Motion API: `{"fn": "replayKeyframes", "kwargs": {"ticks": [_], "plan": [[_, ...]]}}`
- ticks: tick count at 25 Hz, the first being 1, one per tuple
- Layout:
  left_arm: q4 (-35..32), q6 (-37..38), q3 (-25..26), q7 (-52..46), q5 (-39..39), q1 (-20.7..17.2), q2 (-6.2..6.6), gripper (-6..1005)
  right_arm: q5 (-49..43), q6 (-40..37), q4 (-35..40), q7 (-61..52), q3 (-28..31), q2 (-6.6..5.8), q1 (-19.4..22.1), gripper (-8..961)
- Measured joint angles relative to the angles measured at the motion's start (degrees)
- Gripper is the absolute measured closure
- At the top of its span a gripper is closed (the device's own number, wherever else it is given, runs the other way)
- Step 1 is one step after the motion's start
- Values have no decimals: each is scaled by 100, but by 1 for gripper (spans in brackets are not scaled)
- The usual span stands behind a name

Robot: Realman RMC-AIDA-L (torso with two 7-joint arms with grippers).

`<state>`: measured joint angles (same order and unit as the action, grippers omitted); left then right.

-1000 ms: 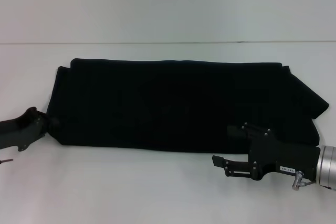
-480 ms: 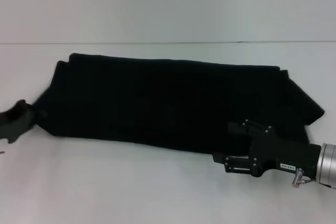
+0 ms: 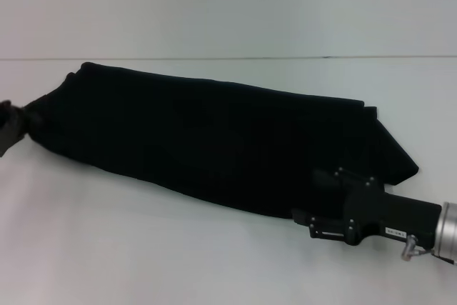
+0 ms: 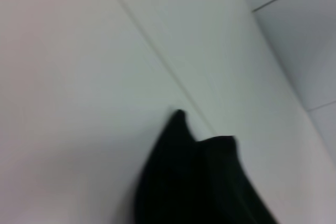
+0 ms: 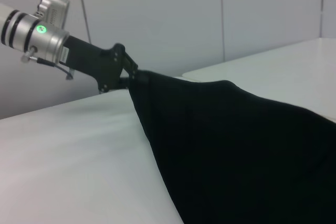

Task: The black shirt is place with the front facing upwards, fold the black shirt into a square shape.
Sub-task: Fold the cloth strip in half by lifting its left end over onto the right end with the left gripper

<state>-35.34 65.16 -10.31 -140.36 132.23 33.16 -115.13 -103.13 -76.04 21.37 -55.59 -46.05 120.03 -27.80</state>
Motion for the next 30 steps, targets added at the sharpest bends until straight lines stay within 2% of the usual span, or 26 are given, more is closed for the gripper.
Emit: {"fn": "replayKeyframes", "kwargs": {"ticks": [5,10,15,19,21,23,25,27,30], "plan": [[18,489,-20,256,-672,75,-5,980,124,-15,-2,-4,8,-15,228,26],[261,1109,-147,624,-1330,532,-129,979,144,-163,-19,-4,10,-16,493,26],[642,1166,-689,984,-1854,1191,-421,978,192,-462,-20,-4,192,-34,913,26],[918,1006,-1221,1245,-1938,1761,-824,977,161,-748,23,-4,479,-62,1350,26],[1291,784,-1548,1471,-2031,2010,-925,977,154,-848,42,5,586,-69,1534,26],[2233,405,-1835,2030,-2194,2334,-938,976,152,-939,48,27,688,-91,1705,26],[2983,32,-1873,2517,-2227,2527,-947,976,146,-998,39,35,749,-112,1792,26],[3610,-362,-1853,2973,-2223,2611,-951,975,141,-1026,36,35,766,-125,1835,26],[4152,-564,-1606,3504,-2220,2494,-952,975,137,-1046,46,32,768,-131,1847,26]]}}
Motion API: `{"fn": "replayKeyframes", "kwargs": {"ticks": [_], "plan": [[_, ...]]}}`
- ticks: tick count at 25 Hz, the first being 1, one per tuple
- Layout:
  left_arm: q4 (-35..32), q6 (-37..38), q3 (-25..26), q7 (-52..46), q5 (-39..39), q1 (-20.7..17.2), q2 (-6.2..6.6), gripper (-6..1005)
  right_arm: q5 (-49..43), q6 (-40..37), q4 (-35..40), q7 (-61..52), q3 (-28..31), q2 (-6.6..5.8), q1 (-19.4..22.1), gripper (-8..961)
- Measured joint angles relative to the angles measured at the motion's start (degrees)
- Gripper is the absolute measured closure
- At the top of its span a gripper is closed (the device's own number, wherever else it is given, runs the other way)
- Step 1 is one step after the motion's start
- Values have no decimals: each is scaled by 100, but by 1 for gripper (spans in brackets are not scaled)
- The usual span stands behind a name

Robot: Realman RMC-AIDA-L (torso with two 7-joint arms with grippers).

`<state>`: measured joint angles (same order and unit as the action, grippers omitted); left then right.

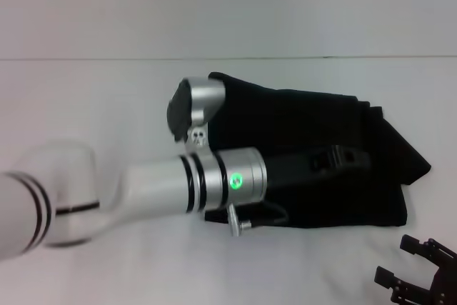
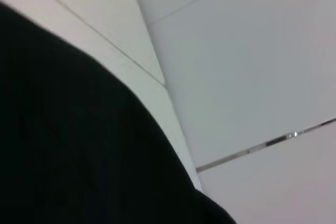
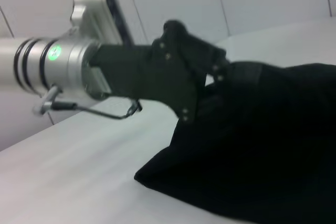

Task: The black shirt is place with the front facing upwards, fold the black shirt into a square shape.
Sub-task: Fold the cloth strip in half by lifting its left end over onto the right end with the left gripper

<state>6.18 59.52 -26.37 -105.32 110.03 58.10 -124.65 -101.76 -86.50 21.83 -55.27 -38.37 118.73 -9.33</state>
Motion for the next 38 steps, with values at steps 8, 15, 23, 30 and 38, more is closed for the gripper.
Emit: {"fn": "replayKeyframes", "kwargs": {"ticks": [8,15,23,30,38], "plan": [[131,-30,359,254,49,-217,-2,973,19,211,-16,-18,179,39,-140,26],[176,16,361,255,52,-132,-6,971,52,820,-134,33,1060,137,-624,26],[156,96,361,228,54,-163,-7,969,52,1791,-459,555,1467,147,-1473,26],[143,118,361,239,56,-142,-7,968,52,2353,-771,872,1488,152,-2141,26],[104,276,336,252,68,-161,-6,966,252,2514,-855,908,1527,156,-2350,26]]}}
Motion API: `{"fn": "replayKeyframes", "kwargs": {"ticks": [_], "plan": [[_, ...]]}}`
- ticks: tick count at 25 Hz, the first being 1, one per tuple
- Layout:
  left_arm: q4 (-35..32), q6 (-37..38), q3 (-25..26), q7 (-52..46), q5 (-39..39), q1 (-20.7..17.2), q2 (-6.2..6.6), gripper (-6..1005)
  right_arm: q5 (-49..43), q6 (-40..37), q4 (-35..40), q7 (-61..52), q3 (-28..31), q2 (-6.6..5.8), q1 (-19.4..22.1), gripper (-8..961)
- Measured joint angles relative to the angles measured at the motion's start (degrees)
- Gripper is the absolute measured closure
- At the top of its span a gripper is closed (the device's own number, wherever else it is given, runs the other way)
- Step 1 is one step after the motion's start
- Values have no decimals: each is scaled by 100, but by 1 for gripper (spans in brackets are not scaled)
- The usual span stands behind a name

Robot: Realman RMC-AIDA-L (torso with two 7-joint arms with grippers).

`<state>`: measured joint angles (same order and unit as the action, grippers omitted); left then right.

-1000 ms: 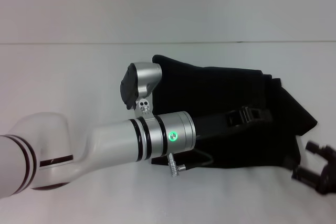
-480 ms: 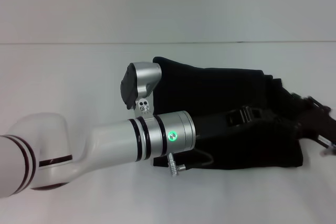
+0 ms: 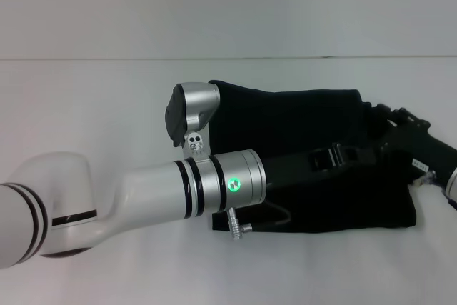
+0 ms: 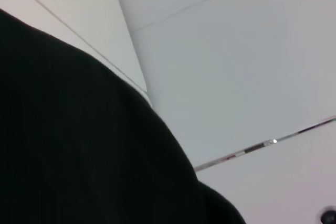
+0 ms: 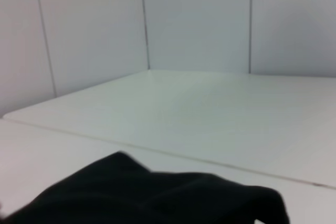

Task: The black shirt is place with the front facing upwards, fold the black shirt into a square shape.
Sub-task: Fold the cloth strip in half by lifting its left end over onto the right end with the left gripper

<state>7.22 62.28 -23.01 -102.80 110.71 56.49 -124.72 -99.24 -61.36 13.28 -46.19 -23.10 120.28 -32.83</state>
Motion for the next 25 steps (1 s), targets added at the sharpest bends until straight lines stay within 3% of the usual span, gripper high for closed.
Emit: {"fn": "replayKeyframes", "kwargs": {"ticks": [13,25], "plan": [[69,92,-31,-8,348,-42,0,963,828,-129,0,5,8,-14,128,26],[304,-800,35,155,474,-64,0,960,920,-15,44,15,115,-23,269,26]]}}
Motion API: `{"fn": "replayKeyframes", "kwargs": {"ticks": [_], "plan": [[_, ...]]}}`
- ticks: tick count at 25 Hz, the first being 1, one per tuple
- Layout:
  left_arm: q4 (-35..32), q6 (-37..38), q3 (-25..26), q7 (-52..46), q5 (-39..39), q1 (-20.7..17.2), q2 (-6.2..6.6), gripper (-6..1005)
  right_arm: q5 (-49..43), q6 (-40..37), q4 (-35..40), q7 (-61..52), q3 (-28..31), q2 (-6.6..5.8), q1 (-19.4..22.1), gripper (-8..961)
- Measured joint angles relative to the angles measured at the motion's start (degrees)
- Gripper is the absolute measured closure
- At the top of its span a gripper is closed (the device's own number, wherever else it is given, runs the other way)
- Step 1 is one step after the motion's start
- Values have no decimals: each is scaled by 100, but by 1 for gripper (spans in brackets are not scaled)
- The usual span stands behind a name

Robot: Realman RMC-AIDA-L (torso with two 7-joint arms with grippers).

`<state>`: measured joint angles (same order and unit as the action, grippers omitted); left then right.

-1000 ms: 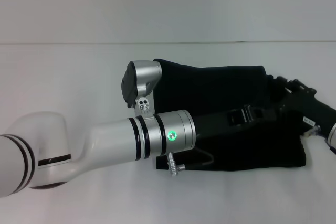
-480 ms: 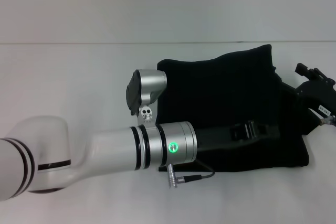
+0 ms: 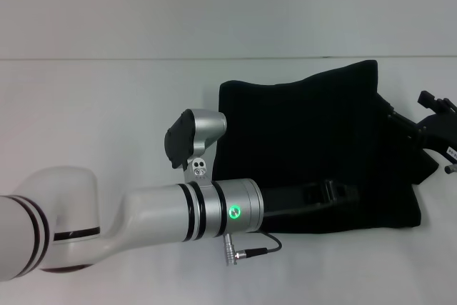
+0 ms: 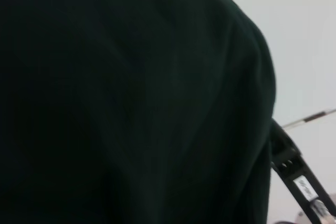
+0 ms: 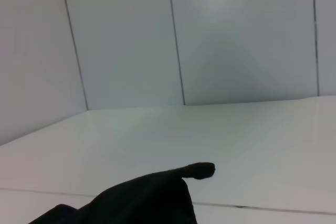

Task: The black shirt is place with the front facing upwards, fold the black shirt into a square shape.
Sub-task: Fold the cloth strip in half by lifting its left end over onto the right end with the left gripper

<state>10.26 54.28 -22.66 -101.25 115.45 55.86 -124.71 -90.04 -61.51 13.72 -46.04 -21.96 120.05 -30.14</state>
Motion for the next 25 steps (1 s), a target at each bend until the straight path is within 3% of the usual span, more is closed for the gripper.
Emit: {"fn": "replayKeyframes", "kwargs": {"ticks": [9,15,22,25], "plan": [[9,-93,270,60,24,-59,0,958,5,17,-22,135,25,-8,113,26],[148,189,528,630,25,-120,0,957,9,29,-46,293,33,0,140,26],[103,627,635,791,25,-221,-1,710,10,83,-19,296,75,-5,247,26],[-224,1247,606,976,25,-452,0,584,9,87,-28,249,390,-8,346,26]]}}
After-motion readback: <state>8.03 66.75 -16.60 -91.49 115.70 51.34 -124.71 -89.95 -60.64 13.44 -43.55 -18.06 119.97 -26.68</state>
